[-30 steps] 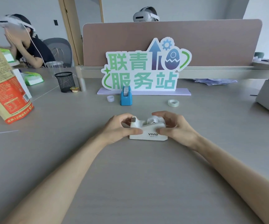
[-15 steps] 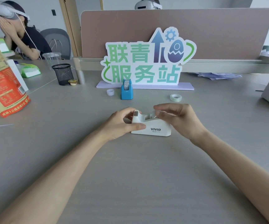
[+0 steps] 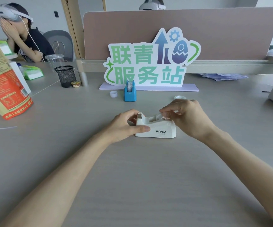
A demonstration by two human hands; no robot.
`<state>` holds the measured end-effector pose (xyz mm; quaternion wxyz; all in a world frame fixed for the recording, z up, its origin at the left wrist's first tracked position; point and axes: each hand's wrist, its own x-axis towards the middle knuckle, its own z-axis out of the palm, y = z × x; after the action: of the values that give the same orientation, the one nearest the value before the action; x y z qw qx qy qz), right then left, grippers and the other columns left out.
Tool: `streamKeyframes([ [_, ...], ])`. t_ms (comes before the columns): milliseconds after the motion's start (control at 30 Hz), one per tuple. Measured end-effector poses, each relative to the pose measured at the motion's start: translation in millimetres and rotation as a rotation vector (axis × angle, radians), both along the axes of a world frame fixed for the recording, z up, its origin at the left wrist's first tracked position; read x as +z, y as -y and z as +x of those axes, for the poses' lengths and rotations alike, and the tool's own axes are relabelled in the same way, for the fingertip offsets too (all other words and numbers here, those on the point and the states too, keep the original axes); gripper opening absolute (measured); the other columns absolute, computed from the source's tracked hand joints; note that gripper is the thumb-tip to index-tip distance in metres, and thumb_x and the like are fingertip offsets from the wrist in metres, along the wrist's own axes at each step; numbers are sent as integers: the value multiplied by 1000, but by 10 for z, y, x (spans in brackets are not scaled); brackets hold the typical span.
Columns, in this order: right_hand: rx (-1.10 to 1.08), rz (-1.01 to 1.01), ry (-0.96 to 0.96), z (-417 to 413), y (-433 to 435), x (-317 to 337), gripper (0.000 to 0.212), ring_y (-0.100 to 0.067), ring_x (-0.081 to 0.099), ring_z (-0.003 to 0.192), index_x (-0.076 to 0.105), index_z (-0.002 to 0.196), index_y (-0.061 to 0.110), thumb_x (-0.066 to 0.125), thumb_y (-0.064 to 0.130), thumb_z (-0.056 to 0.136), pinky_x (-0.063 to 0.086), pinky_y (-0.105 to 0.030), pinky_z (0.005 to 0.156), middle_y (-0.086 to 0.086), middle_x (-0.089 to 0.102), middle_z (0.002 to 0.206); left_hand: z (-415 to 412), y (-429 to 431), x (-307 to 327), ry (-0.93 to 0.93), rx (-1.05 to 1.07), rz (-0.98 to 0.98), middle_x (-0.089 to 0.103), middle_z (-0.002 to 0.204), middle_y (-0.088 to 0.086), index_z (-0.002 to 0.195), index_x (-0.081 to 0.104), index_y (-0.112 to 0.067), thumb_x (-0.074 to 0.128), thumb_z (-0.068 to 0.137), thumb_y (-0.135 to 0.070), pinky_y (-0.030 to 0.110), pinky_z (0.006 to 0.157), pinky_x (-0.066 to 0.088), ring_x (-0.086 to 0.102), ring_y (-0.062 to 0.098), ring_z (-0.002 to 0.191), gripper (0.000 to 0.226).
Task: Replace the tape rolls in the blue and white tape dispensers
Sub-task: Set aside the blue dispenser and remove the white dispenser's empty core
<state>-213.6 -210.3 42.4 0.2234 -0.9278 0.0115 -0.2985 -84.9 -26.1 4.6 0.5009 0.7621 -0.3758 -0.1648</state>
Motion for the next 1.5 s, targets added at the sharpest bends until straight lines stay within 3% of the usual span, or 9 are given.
streamKeyframes([
  [200,11,13,89,-12,15,-72,19,-15,65,79,76,90,15,63,2,87,54,-36,75,2,72,88,-10,4,4,10,5,4,69,107,7,100,64,-29,80,60,-46,38,78,56,65,26,100,46],
  [333,-23,147,224,-58,25,-48,15,6,59,79,75,96,14,64,8,90,46,-9,73,10,68,89,-5,6,1,11,9,8,69,109,4,104,64,-32,78,59,-50,41,85,55,66,25,100,50],
  [533,-9,491,159,-218,-77,-73,13,-9,67,83,71,98,25,65,16,90,49,-12,72,18,71,92,10,93,-25,32,65,12,67,108,-7,109,60,-32,77,75,-37,32,80,54,66,15,98,38],
  [700,54,569,85,-268,-125,-156,8,-10,68,83,72,93,21,68,17,88,51,-16,71,12,73,87,48,230,-42,89,139,42,64,115,-8,120,54,-26,71,83,-37,26,84,49,63,14,100,42],
  [867,29,506,-2,-234,-107,-291,12,-12,65,76,72,95,24,69,16,86,48,-15,70,9,69,82,-16,154,-62,474,267,-32,45,135,-6,137,42,-23,63,90,-36,28,99,40,44,11,121,52],
  [967,12,433,-29,-222,-79,-325,13,-3,62,73,71,95,22,68,12,87,45,-9,67,8,68,87,-106,27,-2,770,225,-68,51,120,-9,119,56,-23,57,92,-33,35,82,49,48,11,111,29],
  [1067,17,391,-31,-218,-51,-335,15,-2,63,83,69,95,20,66,7,88,50,-14,71,14,67,89,-224,40,69,984,109,-34,59,106,-6,112,61,-20,52,93,-36,36,73,50,54,13,103,26],
  [1267,97,361,-10,-214,-80,-317,19,-7,63,91,69,92,20,65,2,87,52,-14,75,10,69,92,-272,107,10,1019,-51,52,61,99,-10,112,66,-26,55,92,-44,38,67,53,55,10,98,29],
  [1500,118,416,-16,-227,-88,-334,14,-12,64,97,70,93,19,68,8,87,56,-29,82,2,69,97,-249,92,-11,966,-25,-7,63,92,-9,99,69,-21,58,91,-36,38,65,51,57,12,89,20],
])
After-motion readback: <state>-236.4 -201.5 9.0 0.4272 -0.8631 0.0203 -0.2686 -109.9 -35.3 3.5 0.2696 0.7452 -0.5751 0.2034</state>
